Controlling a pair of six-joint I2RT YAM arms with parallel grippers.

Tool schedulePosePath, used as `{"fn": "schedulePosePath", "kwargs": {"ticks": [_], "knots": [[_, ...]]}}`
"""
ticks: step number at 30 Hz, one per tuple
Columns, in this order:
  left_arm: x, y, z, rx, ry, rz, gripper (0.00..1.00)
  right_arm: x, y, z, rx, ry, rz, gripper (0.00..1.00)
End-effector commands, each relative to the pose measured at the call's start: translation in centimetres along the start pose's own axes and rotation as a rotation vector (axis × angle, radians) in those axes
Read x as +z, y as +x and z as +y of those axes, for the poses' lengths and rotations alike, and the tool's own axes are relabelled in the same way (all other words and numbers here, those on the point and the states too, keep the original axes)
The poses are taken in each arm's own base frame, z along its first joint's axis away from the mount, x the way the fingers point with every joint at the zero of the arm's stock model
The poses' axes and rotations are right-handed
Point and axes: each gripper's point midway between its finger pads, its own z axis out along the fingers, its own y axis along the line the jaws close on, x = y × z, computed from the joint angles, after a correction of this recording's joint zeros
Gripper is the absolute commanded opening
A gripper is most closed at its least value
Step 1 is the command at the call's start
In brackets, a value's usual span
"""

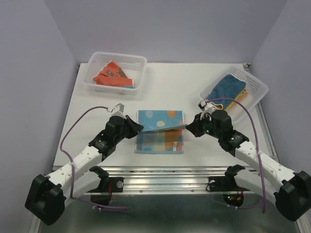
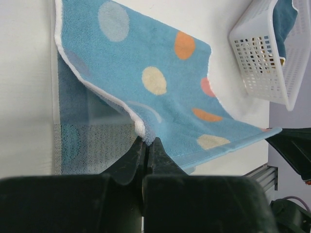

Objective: Fold and stack the towels
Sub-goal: Fold the towel

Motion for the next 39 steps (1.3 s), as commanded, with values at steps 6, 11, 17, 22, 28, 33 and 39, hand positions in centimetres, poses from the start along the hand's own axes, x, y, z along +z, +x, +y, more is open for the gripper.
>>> {"fn": "schedulePosePath", "kwargs": {"ticks": [6,11,17,22,28,33,39], "knots": [[-0.1,2.7,2.3,0.010,-0.040,0.070,0.00,0.1,4.5,0.3,0.107,-0.036,0.063,0.01],[-0.7,3.8,3.3,-0.002,-0.060,0.094,0.00,0.4,7.1,0.8,0.156,-0.082,0.110,0.01],[-1.0,5.1,5.1,-0.015,-0.111,0.117,0.03,0.6,9.7,0.6,0.201,-0.081,0.169,0.04],[-1.2,6.2,5.8,-0.034,-0.112,0.145,0.16,0.2,11.3,0.9,0.244,-0.092,0.208,0.15],[-2.3,5.9,5.7,-0.054,-0.123,0.130,0.52,-0.8,11.9,2.6,0.266,-0.184,0.218,0.53],[-3.4,4.9,4.2,-0.050,-0.067,0.108,0.98,-1.7,8.5,3.4,0.230,-0.195,0.135,0.99],[-4.1,1.7,3.9,-0.017,-0.151,0.006,0.99,-2.0,4.3,2.9,0.215,-0.109,0.052,1.00]]}}
